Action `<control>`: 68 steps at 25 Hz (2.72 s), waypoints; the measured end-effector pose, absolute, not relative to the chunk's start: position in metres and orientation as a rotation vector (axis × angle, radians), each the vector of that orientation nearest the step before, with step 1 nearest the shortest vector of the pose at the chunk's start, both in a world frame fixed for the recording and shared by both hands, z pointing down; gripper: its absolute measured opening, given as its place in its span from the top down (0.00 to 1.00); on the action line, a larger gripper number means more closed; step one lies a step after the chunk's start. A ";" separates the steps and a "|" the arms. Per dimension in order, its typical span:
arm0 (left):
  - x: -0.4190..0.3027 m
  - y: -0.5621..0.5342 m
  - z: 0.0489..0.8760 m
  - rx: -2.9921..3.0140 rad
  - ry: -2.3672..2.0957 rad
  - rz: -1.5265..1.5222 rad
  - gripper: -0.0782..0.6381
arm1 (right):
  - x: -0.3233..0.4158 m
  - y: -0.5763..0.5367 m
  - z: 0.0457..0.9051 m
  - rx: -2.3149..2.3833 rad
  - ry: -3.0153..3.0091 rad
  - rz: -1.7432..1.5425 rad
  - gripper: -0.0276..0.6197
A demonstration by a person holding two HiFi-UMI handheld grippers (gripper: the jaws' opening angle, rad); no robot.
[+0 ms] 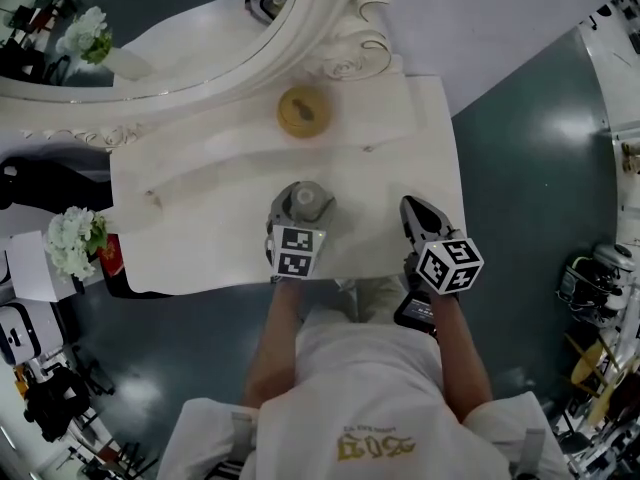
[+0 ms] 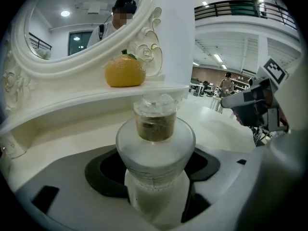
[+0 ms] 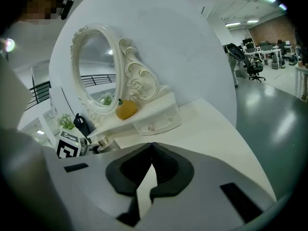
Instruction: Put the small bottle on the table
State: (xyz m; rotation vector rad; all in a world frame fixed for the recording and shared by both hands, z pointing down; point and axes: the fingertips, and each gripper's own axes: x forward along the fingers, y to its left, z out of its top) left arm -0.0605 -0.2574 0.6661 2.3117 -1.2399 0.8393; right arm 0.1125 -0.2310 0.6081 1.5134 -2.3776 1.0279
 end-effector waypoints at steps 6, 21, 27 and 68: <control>-0.060 -0.258 0.669 2.307 -1.260 0.842 0.40 | 0.111 -0.232 0.611 1.500 -2.374 1.024 0.94; -0.062 -0.250 0.669 2.286 -1.146 0.824 0.34 | 0.089 -0.229 0.596 1.450 -2.427 0.963 0.94; -0.071 -0.246 0.652 2.265 -1.191 0.709 0.33 | 0.090 -0.224 0.578 1.465 -2.457 0.909 0.94; -0.104 -0.202 0.522 2.399 -1.357 0.334 0.87 | 0.047 -0.185 0.500 1.520 -2.621 0.666 0.94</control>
